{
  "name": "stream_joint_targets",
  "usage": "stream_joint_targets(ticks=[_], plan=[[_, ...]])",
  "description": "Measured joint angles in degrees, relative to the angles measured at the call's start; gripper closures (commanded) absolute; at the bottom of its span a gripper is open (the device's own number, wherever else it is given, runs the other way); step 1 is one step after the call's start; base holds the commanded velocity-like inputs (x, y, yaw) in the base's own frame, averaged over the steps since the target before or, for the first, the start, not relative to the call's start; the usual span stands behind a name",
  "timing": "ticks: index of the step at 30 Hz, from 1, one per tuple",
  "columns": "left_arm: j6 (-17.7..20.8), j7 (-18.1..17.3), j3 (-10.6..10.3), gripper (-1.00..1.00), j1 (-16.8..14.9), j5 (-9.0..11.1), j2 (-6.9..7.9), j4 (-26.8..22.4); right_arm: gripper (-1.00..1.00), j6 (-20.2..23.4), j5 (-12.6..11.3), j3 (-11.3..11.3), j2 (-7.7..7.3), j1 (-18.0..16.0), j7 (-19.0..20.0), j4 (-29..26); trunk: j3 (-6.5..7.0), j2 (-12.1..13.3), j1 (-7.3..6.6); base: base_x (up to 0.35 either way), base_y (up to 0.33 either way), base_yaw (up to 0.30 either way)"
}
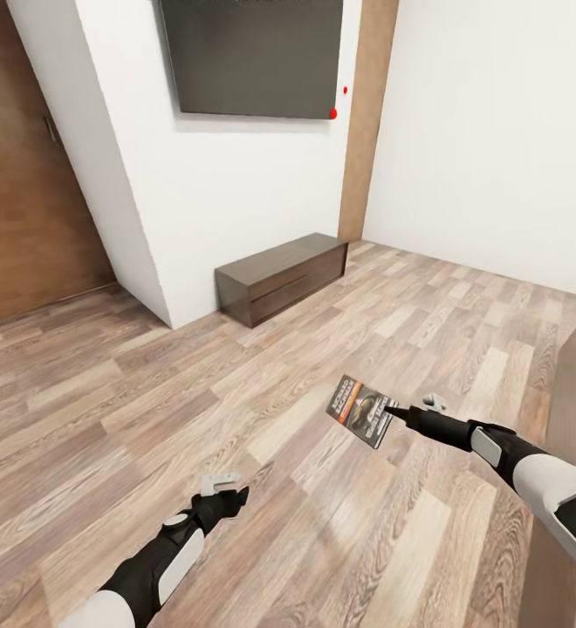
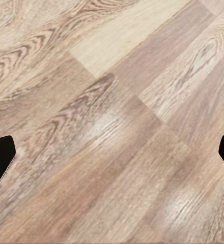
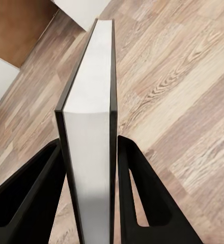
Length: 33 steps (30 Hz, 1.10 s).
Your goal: In the bedroom, move the book from the bed onto either nightstand, and place the two sandals side by side next to the bed.
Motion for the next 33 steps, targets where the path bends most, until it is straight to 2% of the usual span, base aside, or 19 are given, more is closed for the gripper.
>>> stream_joint_targets(ticks=[10, 16, 18, 20, 25, 33], plan=[[0.13, 0.02, -0.03, -1.00, 0.00, 0.10, -0.07, 0.51, 1.00, 0.02, 0.04, 0.07, -0.04, 0.03, 0.07, 0.01, 0.70, 0.00, 0.00, 0.325, 0.000, 0.000], [-1.37, -0.06, 0.04, -1.00, 0.03, -0.02, -0.63, 8.52, 1.00, -0.02, 0.06, 0.15, -0.06, 0.03, 0.08, 0.01, 1.06, 0.00, 0.00, 0.333, 0.000, 0.000], [-4.08, -0.14, 0.09, -1.00, 0.27, 0.03, -0.89, 13.54, 1.00, -0.06, 0.05, 0.14, -0.02, -0.01, 0.02, 0.03, 1.24, 0.00, 0.00, 0.333, 0.000, -0.012], [-6.19, -0.32, 0.12, -1.00, 0.48, 0.04, -0.97, 15.43, 1.00, -0.06, 0.07, 0.28, 0.00, 0.01, 0.01, 0.04, 1.43, 0.00, 0.00, 0.333, 0.025, -0.074], [-8.65, -0.51, 0.14, -1.00, 0.68, 0.08, -1.05, 17.34, 1.00, -0.09, 0.09, 0.37, 0.02, 0.20, -0.01, 0.08, 1.86, 0.00, 0.00, 0.331, 0.088, -0.158], [-9.11, -0.54, 0.14, -1.00, 0.70, 0.06, -1.93, 17.80, 1.00, -0.12, 0.09, 0.38, 0.01, 0.50, 0.04, 0.03, 2.47, 0.00, 0.00, 0.314, 0.167, -0.215]])
